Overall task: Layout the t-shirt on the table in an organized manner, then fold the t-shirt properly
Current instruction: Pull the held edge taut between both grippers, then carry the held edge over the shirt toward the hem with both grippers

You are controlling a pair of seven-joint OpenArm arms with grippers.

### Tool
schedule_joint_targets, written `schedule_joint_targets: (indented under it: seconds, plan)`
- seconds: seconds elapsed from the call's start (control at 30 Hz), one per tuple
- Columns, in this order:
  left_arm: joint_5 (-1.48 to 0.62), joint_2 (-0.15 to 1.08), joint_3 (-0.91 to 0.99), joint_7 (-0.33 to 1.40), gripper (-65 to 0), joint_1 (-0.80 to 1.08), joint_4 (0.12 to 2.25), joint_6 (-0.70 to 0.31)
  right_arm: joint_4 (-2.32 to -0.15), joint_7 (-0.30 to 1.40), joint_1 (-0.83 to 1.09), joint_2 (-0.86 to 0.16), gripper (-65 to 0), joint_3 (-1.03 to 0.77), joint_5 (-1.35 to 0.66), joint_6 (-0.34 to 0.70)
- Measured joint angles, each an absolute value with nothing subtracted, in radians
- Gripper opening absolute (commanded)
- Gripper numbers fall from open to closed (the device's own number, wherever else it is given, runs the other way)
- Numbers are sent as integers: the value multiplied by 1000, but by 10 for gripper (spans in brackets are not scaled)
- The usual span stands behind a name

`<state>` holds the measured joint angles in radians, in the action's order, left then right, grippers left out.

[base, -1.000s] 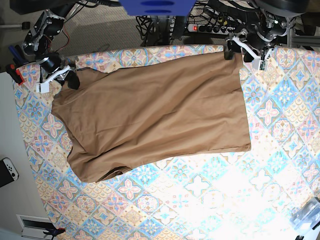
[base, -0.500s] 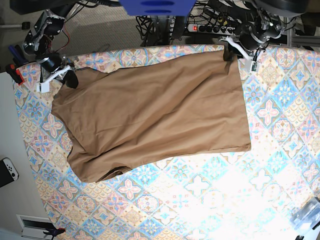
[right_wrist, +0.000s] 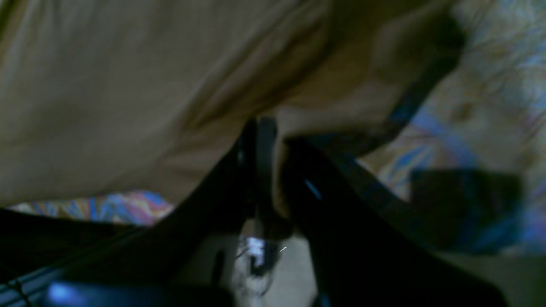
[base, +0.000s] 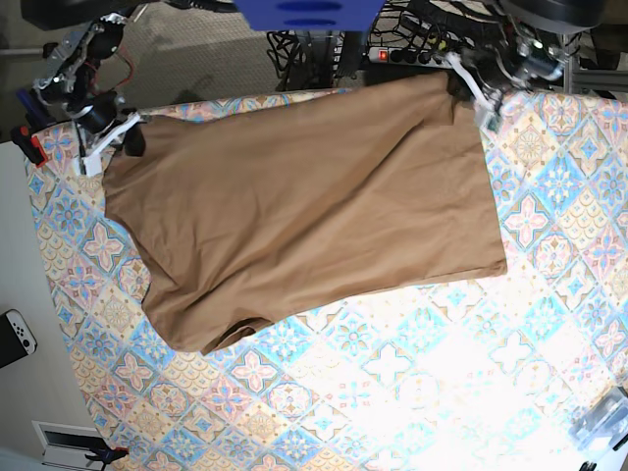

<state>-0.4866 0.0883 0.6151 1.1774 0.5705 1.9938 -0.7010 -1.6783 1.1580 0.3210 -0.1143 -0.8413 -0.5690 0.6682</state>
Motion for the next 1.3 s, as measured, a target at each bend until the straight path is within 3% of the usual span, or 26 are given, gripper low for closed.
schedule_joint_targets:
  seconds: [0.27, 0.83, 1.2, 1.3]
  plan:
    - [-493, 89, 752, 1402, -650, 436, 1999, -700, -1723, 1212, 345, -109, -650, -840, -586, 673]
    - [-490, 109, 762, 1406, -650, 355, 1999, -700, -1726, 1200, 331, -105, -650, -838, -593, 674]
    - [-221, 58, 758, 1399, -650, 235, 1911, -700, -1725, 1204, 323, -109, -650, -790, -587, 673]
    - [-201, 50, 758, 1399, -650, 222, 1904, -700, -1723, 1205, 270, -103, -650, -736, -582, 617]
